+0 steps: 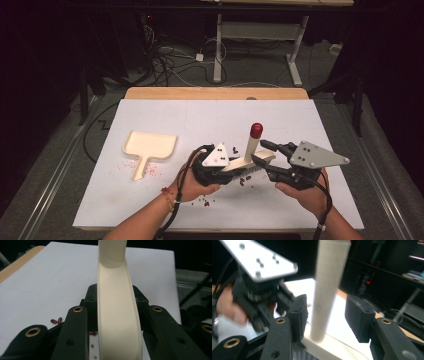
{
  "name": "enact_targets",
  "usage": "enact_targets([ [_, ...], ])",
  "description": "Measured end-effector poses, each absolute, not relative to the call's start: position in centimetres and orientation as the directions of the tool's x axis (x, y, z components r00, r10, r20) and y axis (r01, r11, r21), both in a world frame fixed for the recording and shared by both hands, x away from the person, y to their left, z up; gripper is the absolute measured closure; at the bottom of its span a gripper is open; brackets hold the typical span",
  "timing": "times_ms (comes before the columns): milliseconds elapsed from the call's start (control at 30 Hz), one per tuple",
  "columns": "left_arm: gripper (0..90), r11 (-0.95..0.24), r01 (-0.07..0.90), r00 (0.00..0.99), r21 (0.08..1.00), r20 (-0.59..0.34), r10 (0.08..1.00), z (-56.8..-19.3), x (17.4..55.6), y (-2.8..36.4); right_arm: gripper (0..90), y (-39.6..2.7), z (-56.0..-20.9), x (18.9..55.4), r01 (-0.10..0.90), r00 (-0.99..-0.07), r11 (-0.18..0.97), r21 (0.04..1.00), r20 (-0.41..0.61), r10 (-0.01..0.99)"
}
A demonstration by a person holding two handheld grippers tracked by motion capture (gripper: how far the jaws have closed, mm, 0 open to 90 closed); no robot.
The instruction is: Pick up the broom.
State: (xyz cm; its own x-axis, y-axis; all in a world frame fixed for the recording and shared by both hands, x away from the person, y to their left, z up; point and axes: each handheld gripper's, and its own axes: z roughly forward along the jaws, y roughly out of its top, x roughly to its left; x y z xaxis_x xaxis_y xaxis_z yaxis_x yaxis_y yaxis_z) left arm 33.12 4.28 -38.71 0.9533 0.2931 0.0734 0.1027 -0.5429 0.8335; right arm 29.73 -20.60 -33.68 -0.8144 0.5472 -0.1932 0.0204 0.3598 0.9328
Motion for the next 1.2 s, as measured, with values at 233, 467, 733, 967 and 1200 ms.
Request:
enact_targets([
  [233,65.5,-0.586,0.052,0.974,0.808,0.089,0.21,-38.6,31.2,6.8,47.3,-19.4,-35.6,31.1,0.038,-0.932,0.478,0.878,-0.142,0.335],
  [467,65.5,-0.604,0.018,0.987,0.796,0.081,0.136,-39.2,30.5,7.7,52.5,-17.7,-38.3,32.3,0.048,-0.99,0.573,0.818,-0.036,0.134],
  [733,61.6,-0.651,-0.019,0.994,0.759,0.084,0.069,-40.5,30.7,7.7,66.7,-16.5,-39.7,32.1,0.015,-0.999,0.635,0.772,-0.018,0.046],
  [967,40.7,-0.654,-0.008,0.976,0.757,0.149,0.16,-40.1,30.7,9.0,68.0,-16.4,-39.9,32.0,0.032,-0.993,0.644,0.764,-0.046,0.105],
  [1200,21.6,-0.597,0.102,0.846,0.796,0.246,0.473,-40.2,29.8,15.1,68.0,-16.9,-39.1,31.8,0.081,-0.979,0.641,0.763,-0.061,0.196],
])
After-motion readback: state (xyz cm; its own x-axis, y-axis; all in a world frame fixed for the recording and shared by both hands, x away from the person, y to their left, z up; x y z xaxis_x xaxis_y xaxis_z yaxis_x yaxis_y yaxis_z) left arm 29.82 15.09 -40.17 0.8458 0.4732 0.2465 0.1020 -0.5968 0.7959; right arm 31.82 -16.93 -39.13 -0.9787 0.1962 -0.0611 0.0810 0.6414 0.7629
